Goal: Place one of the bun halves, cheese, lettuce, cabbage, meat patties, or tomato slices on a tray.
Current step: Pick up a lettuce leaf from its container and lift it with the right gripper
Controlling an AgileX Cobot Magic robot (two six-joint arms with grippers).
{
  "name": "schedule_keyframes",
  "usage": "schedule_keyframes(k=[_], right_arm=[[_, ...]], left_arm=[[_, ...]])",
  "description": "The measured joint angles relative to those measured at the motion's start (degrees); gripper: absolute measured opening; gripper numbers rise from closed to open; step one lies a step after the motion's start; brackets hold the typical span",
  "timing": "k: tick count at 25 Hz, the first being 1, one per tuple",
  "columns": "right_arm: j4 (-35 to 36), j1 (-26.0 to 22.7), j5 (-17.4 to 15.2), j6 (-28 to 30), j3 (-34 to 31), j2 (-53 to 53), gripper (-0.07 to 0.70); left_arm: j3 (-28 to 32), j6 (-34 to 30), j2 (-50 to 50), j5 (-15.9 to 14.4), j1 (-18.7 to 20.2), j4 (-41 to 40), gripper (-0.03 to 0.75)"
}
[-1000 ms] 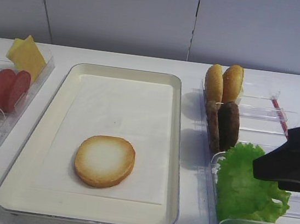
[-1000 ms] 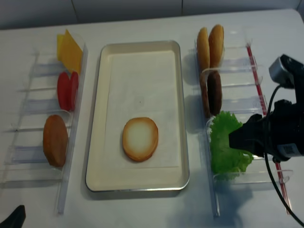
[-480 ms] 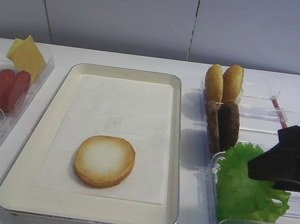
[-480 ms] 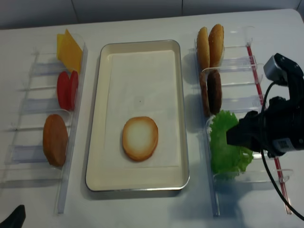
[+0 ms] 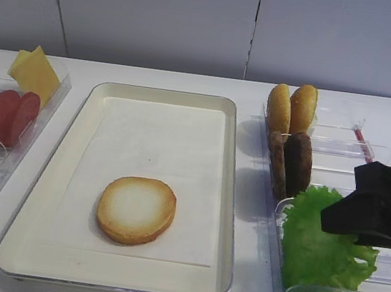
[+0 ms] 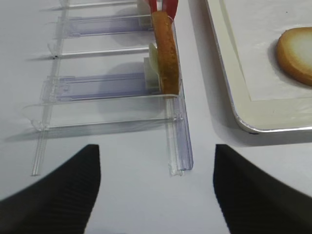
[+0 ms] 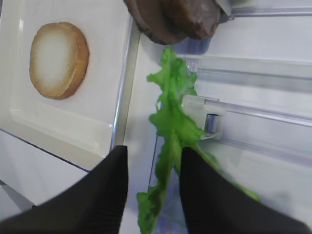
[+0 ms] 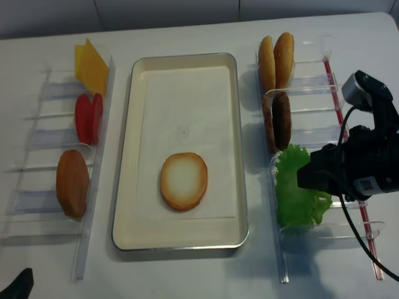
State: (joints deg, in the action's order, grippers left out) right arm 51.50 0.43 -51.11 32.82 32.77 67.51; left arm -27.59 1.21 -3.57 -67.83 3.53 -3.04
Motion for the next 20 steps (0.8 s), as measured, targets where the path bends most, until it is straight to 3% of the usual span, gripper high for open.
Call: schedule_keyframes(k=[8,15,20], right_arm=[[0.11,0.00,0.23,0.12,0.09,0.04,0.057],[0.22,0.00,0.28,1.46,1.67,0.13,0.052],[1.73,0.00,-2.50,1.61,4.74,0.13,0.050]], left_arm=[[0.00,0.00,0.00,0.00,0.00,0.00,0.483],[0.00,0.00,0.00,0.00,0.00,0.00,0.483],[0.00,0.00,0.00,0.00,0.00,0.00,0.483]])
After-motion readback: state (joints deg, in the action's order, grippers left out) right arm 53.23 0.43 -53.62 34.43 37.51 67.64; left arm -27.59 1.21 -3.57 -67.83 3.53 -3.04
